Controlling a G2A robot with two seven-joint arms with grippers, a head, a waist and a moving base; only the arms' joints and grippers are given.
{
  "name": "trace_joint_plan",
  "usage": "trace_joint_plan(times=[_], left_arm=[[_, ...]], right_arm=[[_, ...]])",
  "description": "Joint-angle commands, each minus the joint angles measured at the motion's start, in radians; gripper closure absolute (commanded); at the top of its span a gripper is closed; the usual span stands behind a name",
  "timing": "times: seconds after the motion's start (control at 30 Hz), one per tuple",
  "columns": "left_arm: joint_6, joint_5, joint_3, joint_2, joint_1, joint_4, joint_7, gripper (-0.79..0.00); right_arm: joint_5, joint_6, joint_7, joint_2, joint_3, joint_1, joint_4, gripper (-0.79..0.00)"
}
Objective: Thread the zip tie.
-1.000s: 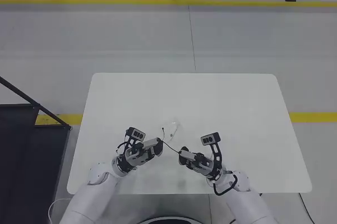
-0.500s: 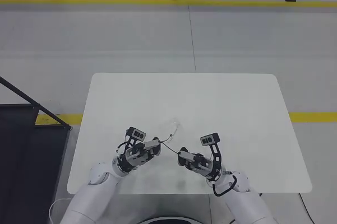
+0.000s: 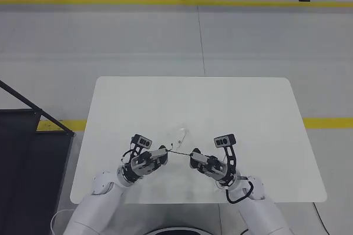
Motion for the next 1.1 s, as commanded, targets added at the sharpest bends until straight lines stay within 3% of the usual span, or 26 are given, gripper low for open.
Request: trace_joint_plan(times=[0.0,1.07], left_arm=[[-0.005,0.006,-0.004,0.001,0.004,-0.004,-0.004,0.0],[-0.04,0.059,-0.055,0.009,0.047,-0.008,-0.021,0.0]], right_arm=[[0.0,0.004,-0.01,0.002,0.012,-0.004,-0.023,0.0],[-0.048,0.081,-0.111,0.005,0.05,-0.014,-0.197,0.0]])
